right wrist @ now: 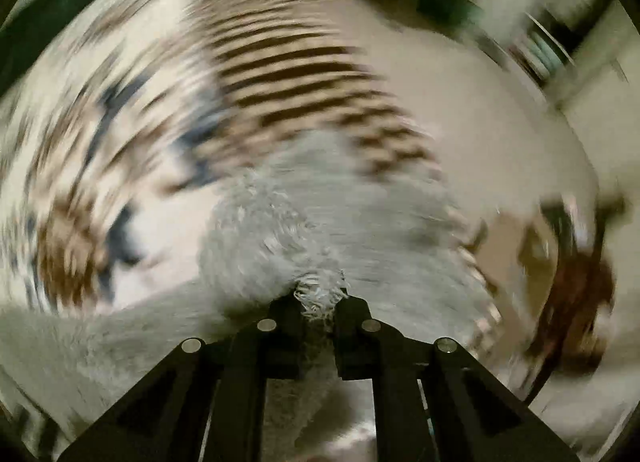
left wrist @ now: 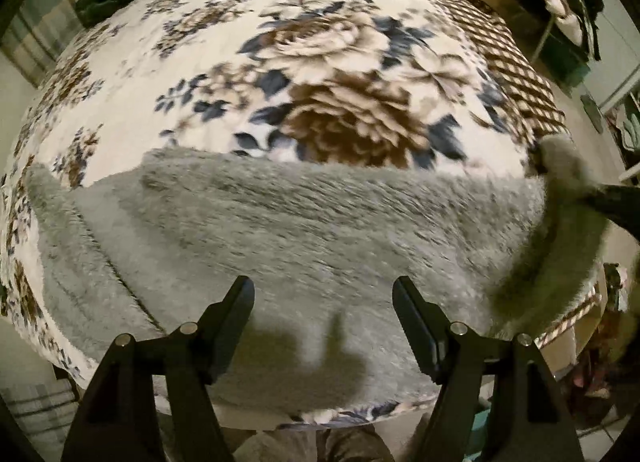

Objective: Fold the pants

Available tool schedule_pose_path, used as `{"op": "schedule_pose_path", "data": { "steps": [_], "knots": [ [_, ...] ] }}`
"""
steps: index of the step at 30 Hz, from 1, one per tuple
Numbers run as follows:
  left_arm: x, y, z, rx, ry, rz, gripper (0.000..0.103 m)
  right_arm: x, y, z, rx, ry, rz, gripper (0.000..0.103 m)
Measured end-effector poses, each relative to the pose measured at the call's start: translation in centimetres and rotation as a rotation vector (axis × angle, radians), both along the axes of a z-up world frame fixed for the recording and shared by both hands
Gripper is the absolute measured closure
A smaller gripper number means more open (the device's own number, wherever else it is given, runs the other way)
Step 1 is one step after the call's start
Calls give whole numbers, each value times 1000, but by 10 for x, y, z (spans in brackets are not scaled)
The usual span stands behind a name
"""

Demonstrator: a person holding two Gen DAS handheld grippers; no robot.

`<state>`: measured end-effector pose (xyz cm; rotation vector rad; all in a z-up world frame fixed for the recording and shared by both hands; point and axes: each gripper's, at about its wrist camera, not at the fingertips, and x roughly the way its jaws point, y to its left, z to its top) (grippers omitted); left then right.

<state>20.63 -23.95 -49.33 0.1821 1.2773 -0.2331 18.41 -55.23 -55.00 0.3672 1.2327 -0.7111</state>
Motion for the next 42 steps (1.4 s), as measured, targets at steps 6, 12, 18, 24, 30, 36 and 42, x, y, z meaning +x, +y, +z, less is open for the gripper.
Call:
{"op": "schedule_pose_path", "data": {
  "steps": [6,12,18,24,30,36,42],
  "knots": [
    [-7,-17,-10,-13,9,-9,33,-112,-99,-24,193,-84,-446,92],
    [-5,-12,-24,0,36,14,33,-155,-115,-84,385,-104,-627,30],
    [3,48,-7,-18,70,132,33,-128,-39,-45,390,-96,-434,30],
    [30,156,14,-2,122,327,33,-65,113,-52,544,70,-154,30],
    [83,283,27,-60,163,583,33,-10,236,-82,559,156,-54,30],
    [151,332,40,-114,110,673,33,40,295,-94,464,211,-45,30],
    [197,331,-3,-87,223,642,33,69,325,-97,388,257,-47,30]
  ]
}}
